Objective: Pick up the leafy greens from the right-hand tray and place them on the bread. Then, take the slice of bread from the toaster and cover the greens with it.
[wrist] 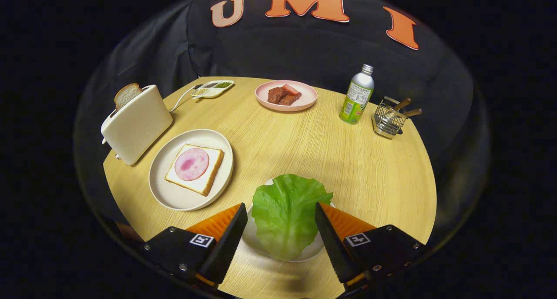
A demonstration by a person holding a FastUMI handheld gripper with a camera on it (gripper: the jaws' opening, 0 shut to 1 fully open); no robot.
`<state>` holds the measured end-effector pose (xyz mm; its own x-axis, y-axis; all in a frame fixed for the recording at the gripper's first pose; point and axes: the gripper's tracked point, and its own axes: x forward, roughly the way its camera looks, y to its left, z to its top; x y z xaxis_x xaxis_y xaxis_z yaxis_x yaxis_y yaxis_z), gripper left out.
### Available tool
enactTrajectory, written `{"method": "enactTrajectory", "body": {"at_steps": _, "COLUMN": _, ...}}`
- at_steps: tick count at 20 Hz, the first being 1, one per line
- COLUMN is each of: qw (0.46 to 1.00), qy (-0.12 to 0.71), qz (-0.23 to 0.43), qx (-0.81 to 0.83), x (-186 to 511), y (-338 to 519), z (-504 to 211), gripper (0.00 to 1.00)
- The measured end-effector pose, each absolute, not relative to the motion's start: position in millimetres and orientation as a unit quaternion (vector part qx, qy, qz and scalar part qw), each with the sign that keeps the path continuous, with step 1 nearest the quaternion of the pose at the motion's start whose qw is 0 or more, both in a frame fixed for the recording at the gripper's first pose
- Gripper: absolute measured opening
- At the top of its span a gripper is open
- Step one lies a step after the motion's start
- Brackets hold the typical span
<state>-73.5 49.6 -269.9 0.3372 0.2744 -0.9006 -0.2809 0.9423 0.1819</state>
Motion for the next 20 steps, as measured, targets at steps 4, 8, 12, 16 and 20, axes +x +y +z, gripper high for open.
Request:
{"method": "enactTrajectory", "body": {"at_steps": 4, "qw": 0.799, "qy": 0.577, "qz": 0.168, "qx": -0.015, "x": -79, "y": 45, "z": -289, "gripper": 0.94}}
{"method": "enactTrajectory", "body": {"at_steps": 8, "qw": 0.781, "qy": 0.6, "qz": 0.173, "qx": -0.015, "x": -81, "y": 48, "z": -304, "gripper": 0.92}}
{"method": "enactTrajectory", "body": {"at_steps": 12, "qw": 0.765, "qy": 0.619, "qz": 0.177, "qx": -0.025, "x": -87, "y": 50, "z": -318, "gripper": 0.83}}
{"method": "enactTrajectory", "body": {"at_steps": 16, "qw": 0.756, "qy": 0.631, "qz": 0.173, "qx": -0.03, "x": -89, "y": 50, "z": -327, "gripper": 0.66}}
{"method": "enactTrajectory", "body": {"at_steps": 20, "qw": 0.754, "qy": 0.635, "qz": 0.165, "qx": -0.014, "x": -89, "y": 52, "z": -328, "gripper": 0.47}}
